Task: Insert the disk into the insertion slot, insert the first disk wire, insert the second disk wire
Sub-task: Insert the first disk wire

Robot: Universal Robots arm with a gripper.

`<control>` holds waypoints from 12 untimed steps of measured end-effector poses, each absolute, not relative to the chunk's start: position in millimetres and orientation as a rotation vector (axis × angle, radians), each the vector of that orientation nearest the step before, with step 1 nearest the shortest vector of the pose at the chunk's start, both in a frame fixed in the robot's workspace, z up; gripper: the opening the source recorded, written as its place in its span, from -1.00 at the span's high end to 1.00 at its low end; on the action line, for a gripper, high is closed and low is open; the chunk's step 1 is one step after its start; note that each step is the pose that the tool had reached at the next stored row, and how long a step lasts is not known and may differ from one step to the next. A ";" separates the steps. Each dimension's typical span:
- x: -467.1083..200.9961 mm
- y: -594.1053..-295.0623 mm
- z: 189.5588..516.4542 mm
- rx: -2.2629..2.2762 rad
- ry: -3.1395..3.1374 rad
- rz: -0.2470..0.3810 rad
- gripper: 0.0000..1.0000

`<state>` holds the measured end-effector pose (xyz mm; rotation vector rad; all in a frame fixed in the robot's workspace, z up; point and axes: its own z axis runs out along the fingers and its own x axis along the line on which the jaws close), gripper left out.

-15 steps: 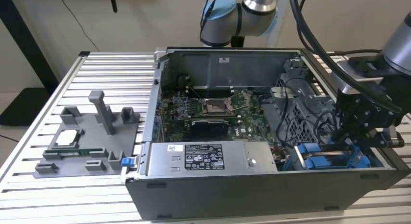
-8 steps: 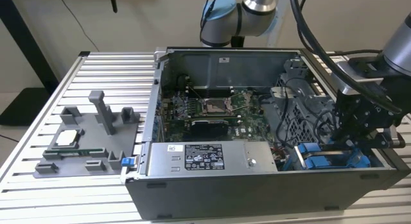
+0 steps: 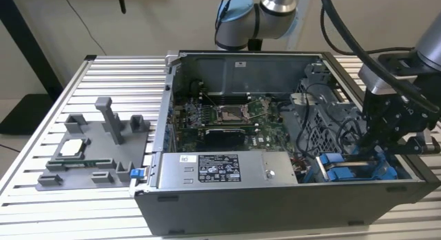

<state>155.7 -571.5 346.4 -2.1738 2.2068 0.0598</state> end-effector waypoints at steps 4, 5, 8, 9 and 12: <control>155.7 -571.3 354.6 -2.174 2.207 0.060 -1.00; 155.7 -571.1 356.2 -2.174 2.207 0.060 -1.00; 155.7 -570.2 361.5 -2.174 2.206 0.059 -1.00; 155.7 -569.9 363.4 -2.173 2.206 0.059 -1.00; 155.8 -568.9 370.2 -2.172 2.204 0.056 -1.00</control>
